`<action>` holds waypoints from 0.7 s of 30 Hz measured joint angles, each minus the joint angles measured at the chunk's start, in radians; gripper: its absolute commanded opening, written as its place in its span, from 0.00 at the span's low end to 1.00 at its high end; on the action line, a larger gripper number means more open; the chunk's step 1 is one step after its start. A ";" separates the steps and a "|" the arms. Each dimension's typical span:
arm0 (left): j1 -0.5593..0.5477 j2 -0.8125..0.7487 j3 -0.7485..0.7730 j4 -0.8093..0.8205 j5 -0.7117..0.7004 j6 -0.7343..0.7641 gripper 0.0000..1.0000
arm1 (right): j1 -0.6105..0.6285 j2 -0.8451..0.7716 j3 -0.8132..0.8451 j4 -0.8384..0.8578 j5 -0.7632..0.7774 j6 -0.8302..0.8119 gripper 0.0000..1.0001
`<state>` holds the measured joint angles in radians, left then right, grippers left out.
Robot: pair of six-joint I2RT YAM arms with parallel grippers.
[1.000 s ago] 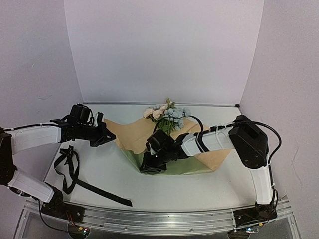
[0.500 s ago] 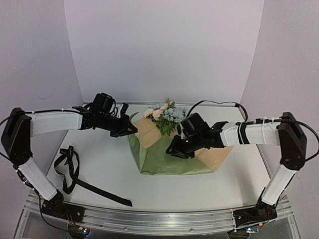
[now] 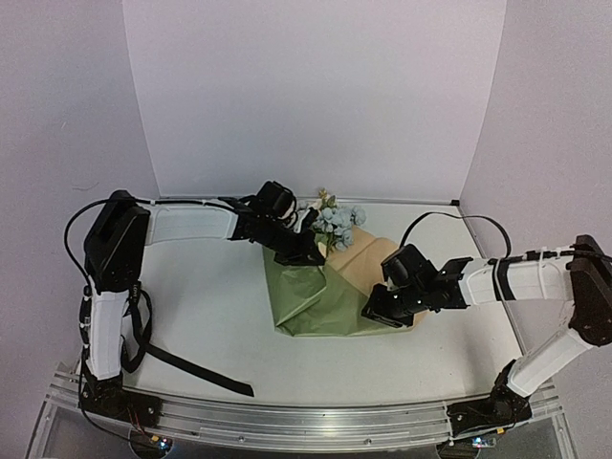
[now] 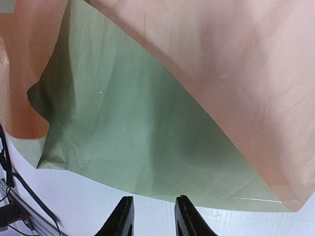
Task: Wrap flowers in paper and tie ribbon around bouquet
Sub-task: Fold the 1/4-folded wrapping paper at the center of the board, then pass from the left arm to the right
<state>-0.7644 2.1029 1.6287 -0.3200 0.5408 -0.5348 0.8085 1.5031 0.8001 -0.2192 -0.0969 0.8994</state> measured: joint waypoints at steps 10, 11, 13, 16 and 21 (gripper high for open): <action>-0.034 0.062 0.055 -0.059 0.030 0.042 0.03 | -0.046 -0.004 0.020 0.004 -0.052 0.016 0.64; -0.034 0.062 0.055 -0.064 0.031 0.044 0.03 | -0.056 -0.004 0.032 0.012 -0.067 0.021 0.67; -0.034 0.062 0.055 -0.075 0.033 0.049 0.04 | -0.079 -0.001 0.062 0.030 -0.099 0.040 0.71; -0.034 0.062 0.055 -0.089 0.032 0.059 0.06 | -0.118 0.029 0.145 0.059 -0.154 0.077 0.78; -0.034 0.043 0.049 -0.135 0.000 0.088 0.10 | -0.144 0.136 0.297 0.144 -0.229 0.169 0.89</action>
<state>-0.7986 2.1463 1.6779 -0.4550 0.5404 -0.4464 0.6649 1.6388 1.0966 -0.0754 -0.3257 1.0681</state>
